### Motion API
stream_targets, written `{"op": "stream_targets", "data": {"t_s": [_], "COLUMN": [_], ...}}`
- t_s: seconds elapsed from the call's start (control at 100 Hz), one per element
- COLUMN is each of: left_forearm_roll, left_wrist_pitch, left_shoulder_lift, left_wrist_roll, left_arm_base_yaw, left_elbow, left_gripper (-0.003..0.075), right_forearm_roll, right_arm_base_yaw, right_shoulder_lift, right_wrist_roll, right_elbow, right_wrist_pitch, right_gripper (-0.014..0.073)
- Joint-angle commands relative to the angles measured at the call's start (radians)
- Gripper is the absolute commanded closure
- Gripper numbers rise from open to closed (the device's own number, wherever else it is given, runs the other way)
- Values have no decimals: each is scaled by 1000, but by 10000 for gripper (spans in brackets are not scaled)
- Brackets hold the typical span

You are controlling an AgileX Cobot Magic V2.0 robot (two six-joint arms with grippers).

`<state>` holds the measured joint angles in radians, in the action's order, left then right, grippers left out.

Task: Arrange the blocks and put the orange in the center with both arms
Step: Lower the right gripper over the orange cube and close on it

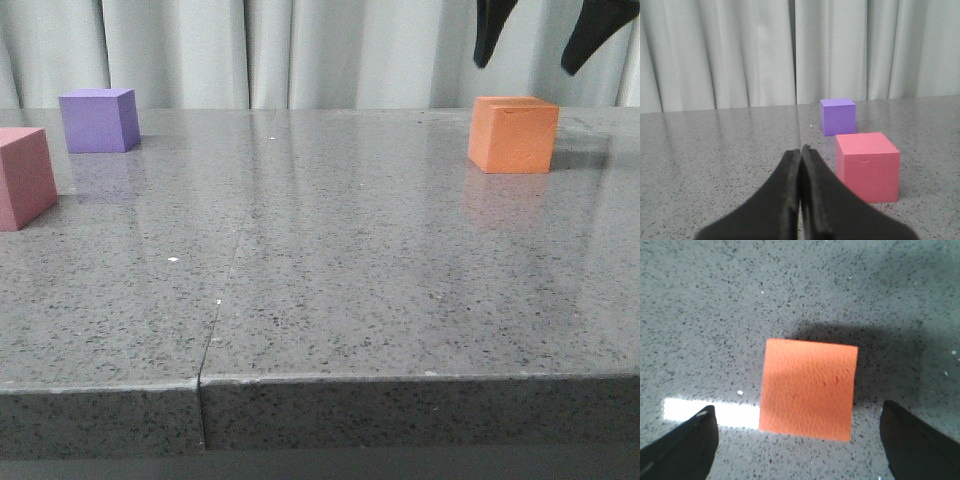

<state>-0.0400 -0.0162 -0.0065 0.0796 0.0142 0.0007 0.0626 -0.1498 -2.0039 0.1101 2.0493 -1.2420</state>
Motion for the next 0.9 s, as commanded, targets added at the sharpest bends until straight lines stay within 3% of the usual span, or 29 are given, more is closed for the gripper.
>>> {"op": "stream_targets", "data": {"t_s": [0.0,0.5,0.72,0.89], "left_forearm_roll": [-5,-5,-5,-5], "left_wrist_pitch": [-81,-81,-81,-81], "left_shoulder_lift": [-28,-28,-28,-28], "left_wrist_roll": [-8,-8,-8,-8], "left_arm_base_yaw": [8,8,8,8], "left_elbow": [40,40,40,40], "left_gripper": [741,741,741,741], "right_forearm_roll": [-7,-7,-7,-2], "right_arm_base_yaw": [0,0,1,1], "right_shoulder_lift": [22,-70,-70,-70], "right_wrist_roll": [-5,-4,-4,-4], "right_elbow": [36,36,36,36], "right_wrist_pitch": [-9,-8,-2,-6], "right_gripper": [-52,-39,234,302]}}
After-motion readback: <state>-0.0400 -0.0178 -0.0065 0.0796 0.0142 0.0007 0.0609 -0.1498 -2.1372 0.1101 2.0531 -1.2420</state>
